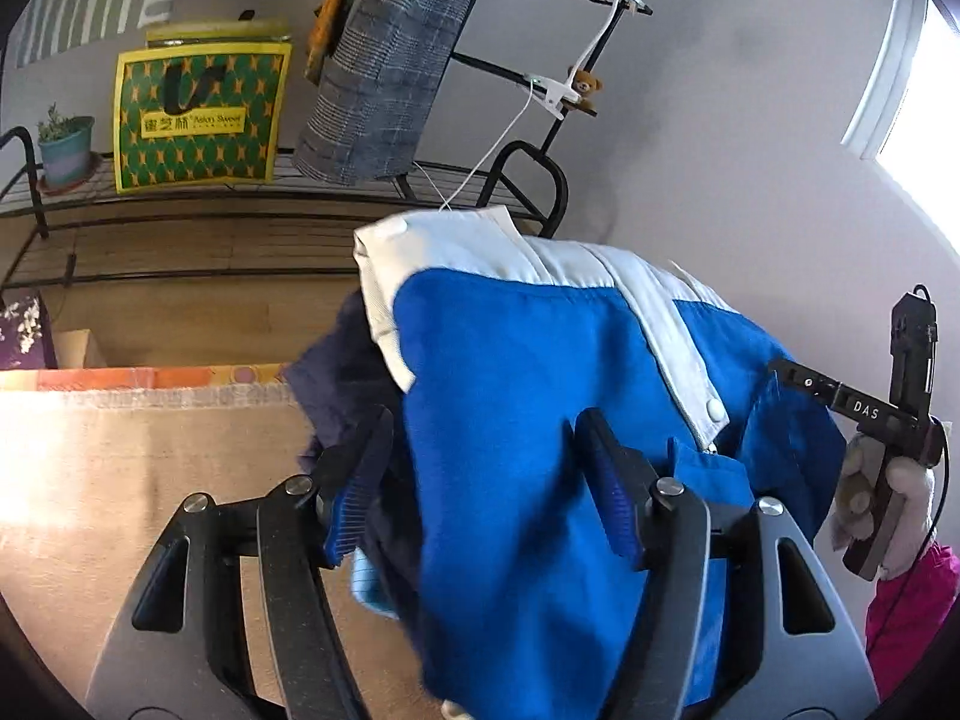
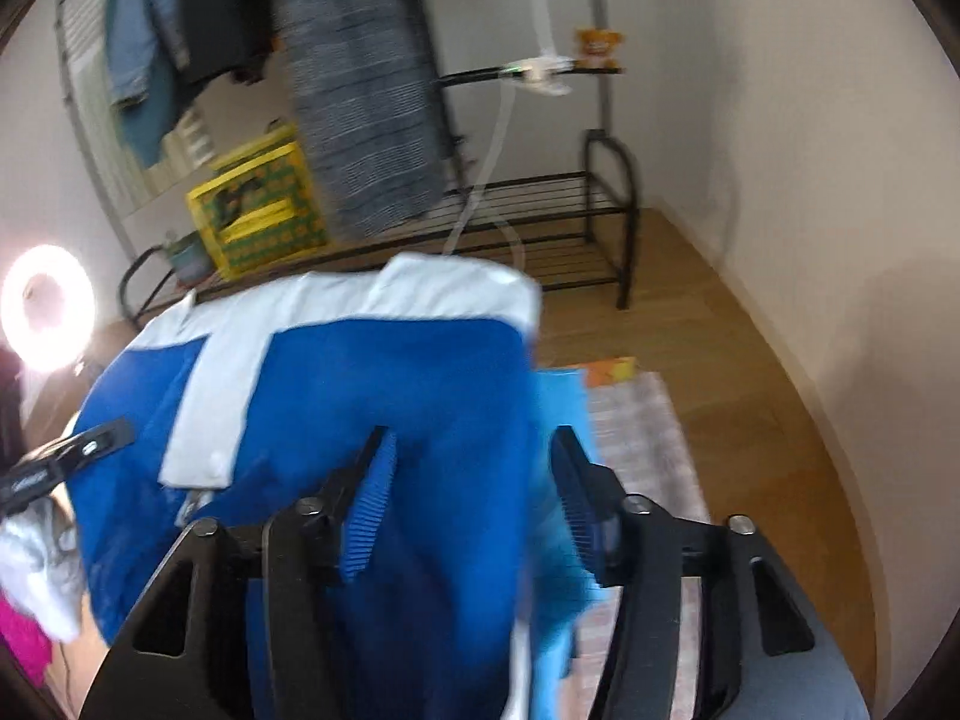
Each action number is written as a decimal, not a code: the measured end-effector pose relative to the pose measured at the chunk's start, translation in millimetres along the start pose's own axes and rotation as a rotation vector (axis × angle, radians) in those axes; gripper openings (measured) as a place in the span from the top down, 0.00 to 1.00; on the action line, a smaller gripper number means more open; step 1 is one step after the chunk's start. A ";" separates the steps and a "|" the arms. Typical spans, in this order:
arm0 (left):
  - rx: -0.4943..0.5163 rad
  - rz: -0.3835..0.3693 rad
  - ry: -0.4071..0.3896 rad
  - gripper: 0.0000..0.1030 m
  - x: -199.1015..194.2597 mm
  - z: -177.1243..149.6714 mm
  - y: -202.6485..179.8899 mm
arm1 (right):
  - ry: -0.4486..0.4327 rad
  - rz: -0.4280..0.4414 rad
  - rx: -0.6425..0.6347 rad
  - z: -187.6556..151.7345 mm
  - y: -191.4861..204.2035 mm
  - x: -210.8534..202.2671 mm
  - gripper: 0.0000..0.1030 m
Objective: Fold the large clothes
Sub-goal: 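Lift the folded jacket with both tools and carry it onto the clothes stack, then open both tools to release the jacket on top of the stack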
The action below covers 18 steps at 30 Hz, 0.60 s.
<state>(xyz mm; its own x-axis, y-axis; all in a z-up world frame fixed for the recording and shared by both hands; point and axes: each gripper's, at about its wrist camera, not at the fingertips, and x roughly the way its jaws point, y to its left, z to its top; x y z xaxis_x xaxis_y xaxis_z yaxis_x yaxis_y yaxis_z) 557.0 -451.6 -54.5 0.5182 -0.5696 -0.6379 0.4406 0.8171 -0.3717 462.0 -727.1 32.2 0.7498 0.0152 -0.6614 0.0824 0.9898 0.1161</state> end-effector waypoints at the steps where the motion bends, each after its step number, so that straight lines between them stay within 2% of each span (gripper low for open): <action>1: 0.001 0.008 0.002 0.37 -3.8 -0.7 -0.6 | -0.013 -0.020 0.017 -1.0 -4.2 -5.6 0.38; 5: 0.030 0.035 -0.005 0.37 -23.5 -0.3 -4.8 | -0.045 -0.048 0.016 -2.9 -3.7 -27.0 0.38; 10: 0.058 0.032 -0.042 0.37 -71.9 -2.6 -19.1 | -0.073 -0.063 -0.012 -2.9 13.1 -54.0 0.38; 14: 0.094 0.029 -0.072 0.37 -118.9 -4.8 -37.9 | -0.099 -0.046 -0.014 -1.6 32.3 -87.0 0.38; 18: 0.141 0.036 -0.144 0.37 -183.2 -11.1 -59.2 | -0.131 -0.047 -0.050 -1.6 61.4 -137.5 0.38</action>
<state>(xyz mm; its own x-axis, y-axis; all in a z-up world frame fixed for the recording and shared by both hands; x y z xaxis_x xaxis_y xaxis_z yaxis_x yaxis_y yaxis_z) 427.8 -394.6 76.9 0.6301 -0.5556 -0.5425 0.5133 0.8222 -0.2458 362.9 -668.2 129.1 0.8253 -0.0464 -0.5628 0.0886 0.9949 0.0480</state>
